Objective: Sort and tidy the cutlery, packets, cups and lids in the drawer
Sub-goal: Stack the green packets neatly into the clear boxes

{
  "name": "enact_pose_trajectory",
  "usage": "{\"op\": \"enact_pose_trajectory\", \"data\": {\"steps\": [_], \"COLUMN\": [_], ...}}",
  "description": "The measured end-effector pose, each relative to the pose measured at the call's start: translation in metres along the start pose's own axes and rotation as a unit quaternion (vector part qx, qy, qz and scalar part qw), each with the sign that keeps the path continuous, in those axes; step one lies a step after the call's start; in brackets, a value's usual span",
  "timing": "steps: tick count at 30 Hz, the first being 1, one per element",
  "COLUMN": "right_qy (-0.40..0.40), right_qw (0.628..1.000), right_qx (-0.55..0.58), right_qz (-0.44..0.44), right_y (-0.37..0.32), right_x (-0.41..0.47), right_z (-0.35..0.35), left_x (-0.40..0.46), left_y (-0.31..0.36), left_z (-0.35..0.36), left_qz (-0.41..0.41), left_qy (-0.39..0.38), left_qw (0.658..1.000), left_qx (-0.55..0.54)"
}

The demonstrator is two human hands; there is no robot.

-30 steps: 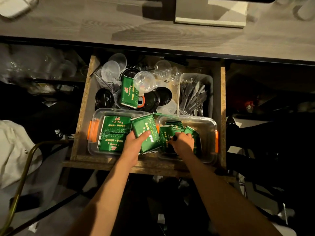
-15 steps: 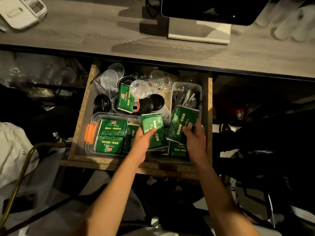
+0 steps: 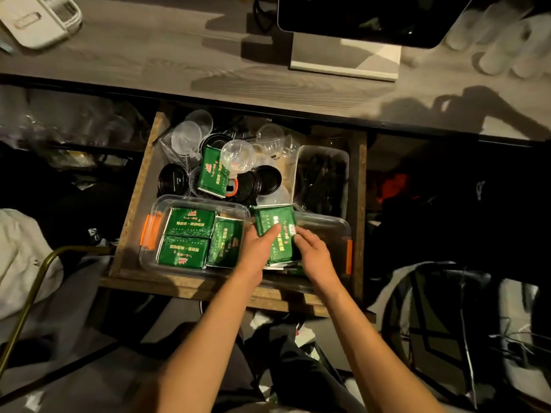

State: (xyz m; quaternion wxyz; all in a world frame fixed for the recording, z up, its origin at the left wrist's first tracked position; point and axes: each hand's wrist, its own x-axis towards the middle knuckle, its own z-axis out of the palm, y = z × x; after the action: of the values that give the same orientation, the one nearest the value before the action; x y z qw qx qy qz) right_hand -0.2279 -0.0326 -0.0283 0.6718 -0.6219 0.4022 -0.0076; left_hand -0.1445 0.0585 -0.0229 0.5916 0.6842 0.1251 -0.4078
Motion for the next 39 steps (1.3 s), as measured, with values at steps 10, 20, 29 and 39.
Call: {"op": "enact_pose_trajectory", "data": {"steps": [10, 20, 29, 39], "right_qy": [-0.024, -0.089, 0.026, 0.148], "right_qw": [0.963, 0.923, 0.995, 0.989], "right_qx": [-0.25, -0.333, -0.081, 0.013], "right_qz": [0.1, 0.17, 0.046, 0.012], "right_y": [0.053, 0.071, 0.056, 0.037], "right_x": [0.043, 0.069, 0.024, -0.008], "right_z": [-0.009, 0.013, -0.007, -0.019], "left_x": [0.022, 0.026, 0.016, -0.004], "left_y": [-0.014, -0.028, -0.027, -0.024], "left_z": [-0.064, -0.07, -0.064, -0.05], "left_qz": [0.007, 0.01, 0.016, -0.011], "left_qy": [0.061, 0.059, 0.044, 0.005], "left_qw": [0.997, 0.997, 0.999, 1.0], "left_qx": [-0.056, -0.047, -0.02, -0.004]}}
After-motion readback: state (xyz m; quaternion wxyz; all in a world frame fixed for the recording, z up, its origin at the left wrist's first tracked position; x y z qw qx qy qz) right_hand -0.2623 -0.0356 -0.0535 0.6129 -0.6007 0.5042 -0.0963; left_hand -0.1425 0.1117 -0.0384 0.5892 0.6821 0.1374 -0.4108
